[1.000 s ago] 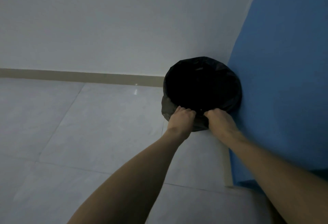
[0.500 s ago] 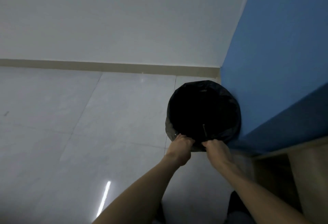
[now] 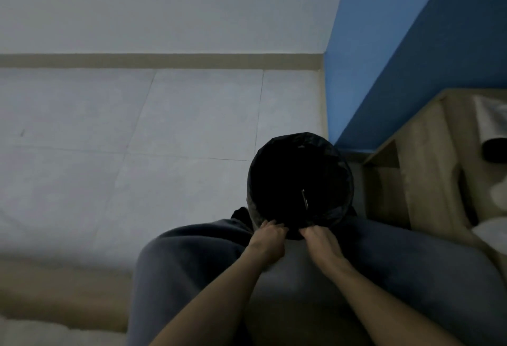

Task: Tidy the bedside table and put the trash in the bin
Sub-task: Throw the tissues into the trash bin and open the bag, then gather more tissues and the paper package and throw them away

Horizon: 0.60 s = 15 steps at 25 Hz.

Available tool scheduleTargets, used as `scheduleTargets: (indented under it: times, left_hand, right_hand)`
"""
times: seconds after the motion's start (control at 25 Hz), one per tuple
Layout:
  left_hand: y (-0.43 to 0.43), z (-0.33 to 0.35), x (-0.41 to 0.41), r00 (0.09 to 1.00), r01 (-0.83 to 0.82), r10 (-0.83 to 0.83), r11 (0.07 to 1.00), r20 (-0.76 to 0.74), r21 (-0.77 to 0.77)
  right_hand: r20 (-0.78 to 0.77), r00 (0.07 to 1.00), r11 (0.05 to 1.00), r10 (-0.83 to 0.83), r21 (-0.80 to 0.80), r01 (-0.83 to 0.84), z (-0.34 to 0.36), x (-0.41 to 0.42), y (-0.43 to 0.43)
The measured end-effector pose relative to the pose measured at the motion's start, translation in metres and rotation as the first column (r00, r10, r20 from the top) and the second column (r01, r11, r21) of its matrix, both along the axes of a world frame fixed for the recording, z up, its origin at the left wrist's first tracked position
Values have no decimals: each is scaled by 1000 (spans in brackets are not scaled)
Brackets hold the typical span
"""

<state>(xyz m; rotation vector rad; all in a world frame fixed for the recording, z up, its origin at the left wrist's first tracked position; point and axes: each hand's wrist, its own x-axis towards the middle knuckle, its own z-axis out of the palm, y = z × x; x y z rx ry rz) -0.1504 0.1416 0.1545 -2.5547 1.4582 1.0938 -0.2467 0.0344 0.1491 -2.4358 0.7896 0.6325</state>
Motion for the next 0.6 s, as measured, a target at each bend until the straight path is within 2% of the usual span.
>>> scheduleTargets:
  times: [0.16,0.32,0.44,0.6]
  left_hand:
    - [25,18,-24,1000,-10,11,1000,-18,19]
    - [2,70,-18,996,-88,79,967,-46,-239]
    - [-39,119,-17,995,-104,91,897,-51,-430]
    - [-101,182,-43,997,-75,43,800,-67,-596]
  right_hand:
    - [-4,1000,999,18,41,-17,31,-14,16]
    - [220,969,994,-110,13,110,91,1,-1]
    - [444,871,970,-209,-20,243,140,-8,-28]
    - [697,667,882,-265,-104,459,200,-74,-68]
